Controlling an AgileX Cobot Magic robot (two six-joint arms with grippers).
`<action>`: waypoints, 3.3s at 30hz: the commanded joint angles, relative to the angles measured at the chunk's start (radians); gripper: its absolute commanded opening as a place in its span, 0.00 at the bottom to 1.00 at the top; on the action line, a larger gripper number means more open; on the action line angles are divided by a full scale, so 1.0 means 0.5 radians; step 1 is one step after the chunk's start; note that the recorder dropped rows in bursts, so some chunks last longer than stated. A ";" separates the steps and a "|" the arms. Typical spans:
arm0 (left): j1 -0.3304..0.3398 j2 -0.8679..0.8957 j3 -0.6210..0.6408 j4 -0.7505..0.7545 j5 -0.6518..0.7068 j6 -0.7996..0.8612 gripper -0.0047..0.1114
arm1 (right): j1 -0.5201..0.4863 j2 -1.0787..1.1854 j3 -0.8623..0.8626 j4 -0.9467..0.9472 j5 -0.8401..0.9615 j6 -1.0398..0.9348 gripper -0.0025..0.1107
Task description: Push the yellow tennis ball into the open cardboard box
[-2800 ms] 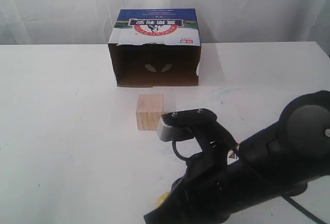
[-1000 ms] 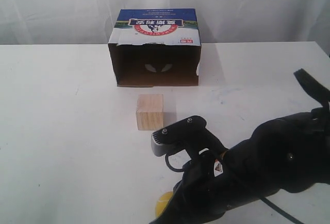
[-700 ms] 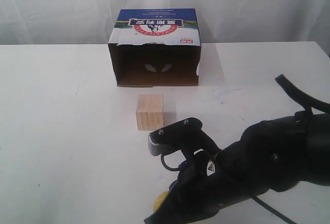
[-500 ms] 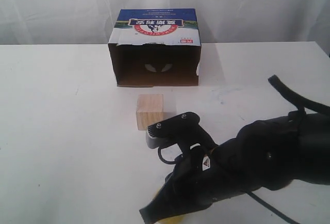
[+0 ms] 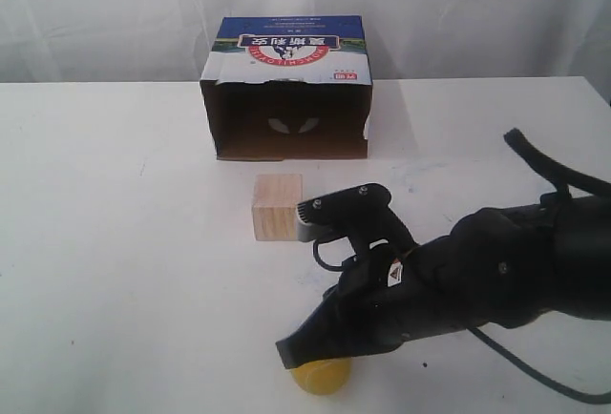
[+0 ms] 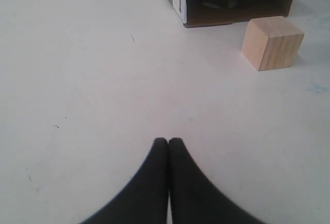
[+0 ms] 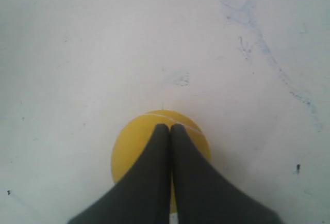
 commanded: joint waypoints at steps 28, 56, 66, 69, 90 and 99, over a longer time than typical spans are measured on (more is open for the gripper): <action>-0.008 -0.009 0.005 -0.021 0.006 0.003 0.04 | 0.337 -0.008 -0.118 0.034 0.347 -0.015 0.02; -0.008 -0.009 0.005 -0.021 0.006 0.003 0.04 | 0.333 0.096 -0.122 -0.579 0.371 0.319 0.02; -0.008 -0.009 0.005 -0.021 0.006 0.003 0.04 | 0.215 0.096 -0.122 -1.127 0.394 0.695 0.02; -0.008 -0.009 0.005 -0.021 0.006 0.003 0.04 | 0.149 0.096 -0.122 -1.221 0.368 0.695 0.02; -0.008 -0.009 0.005 -0.021 0.006 0.003 0.04 | 0.108 -0.209 -0.295 -0.668 0.876 0.647 0.02; -0.008 -0.009 0.005 -0.021 0.006 0.003 0.04 | 0.222 -0.142 -0.118 -0.609 0.836 0.690 0.02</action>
